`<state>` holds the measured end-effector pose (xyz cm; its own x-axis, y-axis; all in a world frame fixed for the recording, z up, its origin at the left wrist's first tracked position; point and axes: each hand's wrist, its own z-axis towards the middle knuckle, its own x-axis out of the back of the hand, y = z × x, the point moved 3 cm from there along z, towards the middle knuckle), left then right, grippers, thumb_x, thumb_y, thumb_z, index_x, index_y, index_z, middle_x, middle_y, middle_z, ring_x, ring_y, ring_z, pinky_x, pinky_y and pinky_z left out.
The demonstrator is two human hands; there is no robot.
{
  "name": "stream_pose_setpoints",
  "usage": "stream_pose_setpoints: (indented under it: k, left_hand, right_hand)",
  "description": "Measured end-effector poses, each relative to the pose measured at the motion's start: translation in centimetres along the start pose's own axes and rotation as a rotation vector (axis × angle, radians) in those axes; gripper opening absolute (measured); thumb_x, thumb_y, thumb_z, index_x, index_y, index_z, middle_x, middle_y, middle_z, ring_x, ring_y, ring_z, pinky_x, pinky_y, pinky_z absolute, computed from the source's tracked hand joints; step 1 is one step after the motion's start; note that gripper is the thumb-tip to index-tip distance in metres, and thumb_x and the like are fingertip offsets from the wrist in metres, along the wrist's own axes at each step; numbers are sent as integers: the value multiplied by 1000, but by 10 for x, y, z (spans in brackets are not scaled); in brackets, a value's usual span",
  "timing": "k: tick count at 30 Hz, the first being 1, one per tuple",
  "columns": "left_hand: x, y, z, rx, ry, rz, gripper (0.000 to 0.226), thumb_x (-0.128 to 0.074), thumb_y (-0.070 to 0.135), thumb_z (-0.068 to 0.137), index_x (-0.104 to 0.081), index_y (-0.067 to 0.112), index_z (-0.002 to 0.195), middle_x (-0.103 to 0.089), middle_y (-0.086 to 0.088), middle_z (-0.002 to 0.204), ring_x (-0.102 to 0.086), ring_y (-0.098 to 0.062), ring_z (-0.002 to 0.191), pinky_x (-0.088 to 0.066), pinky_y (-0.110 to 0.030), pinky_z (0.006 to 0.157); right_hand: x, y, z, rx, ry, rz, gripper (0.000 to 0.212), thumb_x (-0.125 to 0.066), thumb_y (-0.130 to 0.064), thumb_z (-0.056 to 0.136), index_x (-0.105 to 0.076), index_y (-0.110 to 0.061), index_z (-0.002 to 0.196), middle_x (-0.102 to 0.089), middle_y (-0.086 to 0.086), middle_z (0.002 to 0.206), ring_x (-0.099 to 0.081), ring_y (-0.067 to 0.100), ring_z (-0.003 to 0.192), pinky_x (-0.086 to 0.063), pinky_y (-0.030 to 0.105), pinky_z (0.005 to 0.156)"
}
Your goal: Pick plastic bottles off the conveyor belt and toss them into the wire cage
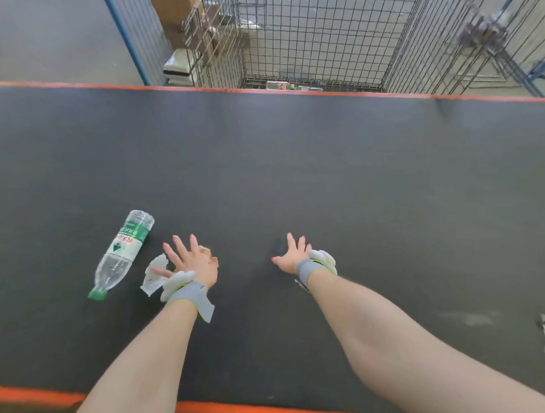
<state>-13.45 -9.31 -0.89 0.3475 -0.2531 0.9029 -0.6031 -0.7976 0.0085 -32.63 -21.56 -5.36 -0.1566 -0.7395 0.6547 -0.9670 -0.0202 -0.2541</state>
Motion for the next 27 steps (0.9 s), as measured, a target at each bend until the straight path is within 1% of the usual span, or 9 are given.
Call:
stream_pose_setpoints:
  k: [5,8,10,13,17,19,22,25,27]
  left_hand:
    - [-3,-47,9,81,46,-12,80,-40,50,95,11,29,153,26,-7,157,21,-37,145,-8,-74,107]
    - [-13,-53,23,26,-30,-52,84,-48,42,96,14,30,152,23,-8,158,13,-38,146,-12,-66,113]
    - [-18,-46,26,14,-72,-102,87,-52,30,96,15,29,152,13,-12,159,-2,-40,145,-15,-57,116]
    - [-26,-23,21,-26,-46,-148,83,-53,23,96,7,24,153,-21,-20,148,-35,-40,128,-28,-48,109]
    - [-25,10,20,-124,-119,-241,80,-53,32,95,1,24,153,-35,-23,137,-41,-42,123,-30,-46,108]
    - [-23,26,21,-148,-211,-374,80,-56,31,94,-3,25,153,-35,-22,139,-41,-42,126,-30,-46,111]
    - [-7,61,22,-150,-358,-770,71,-61,21,92,-19,18,149,-44,-17,139,-47,-37,125,-39,-50,107]
    - [13,101,23,-56,-495,-1093,63,-60,17,93,-24,14,144,-45,-14,138,-53,-36,120,-50,-53,88]
    - [29,125,28,-14,-532,-1164,61,-60,20,94,-25,14,143,-45,-13,139,-54,-38,119,-51,-51,76]
  right_hand:
    - [-10,-33,-15,114,55,88,85,-53,-42,94,6,-30,154,13,4,162,9,29,149,-4,45,121]
    - [-18,-39,-18,142,55,108,85,-52,-43,93,5,-29,155,12,6,162,10,29,149,-2,46,121]
    - [-20,-43,-17,149,57,124,85,-52,-41,92,5,-30,154,12,6,162,11,29,149,-2,46,121]
    - [-19,-42,-15,130,106,36,86,-54,-42,93,6,-32,154,10,4,163,9,27,150,0,52,119]
    - [1,-30,-10,85,186,-10,84,-50,-39,93,8,-32,154,8,4,163,10,26,150,5,55,116]
    - [9,-26,-9,71,194,0,84,-49,-38,93,9,-32,154,9,4,163,10,26,150,6,55,116]
    - [28,-19,-6,58,211,9,83,-49,-37,94,9,-32,154,8,4,163,10,26,150,4,54,117]
    - [54,-13,2,48,234,0,82,-47,-38,95,9,-32,154,7,4,163,8,26,150,4,54,117]
    - [72,-12,12,47,235,7,82,-47,-39,95,9,-32,154,5,4,163,7,26,150,3,54,117]
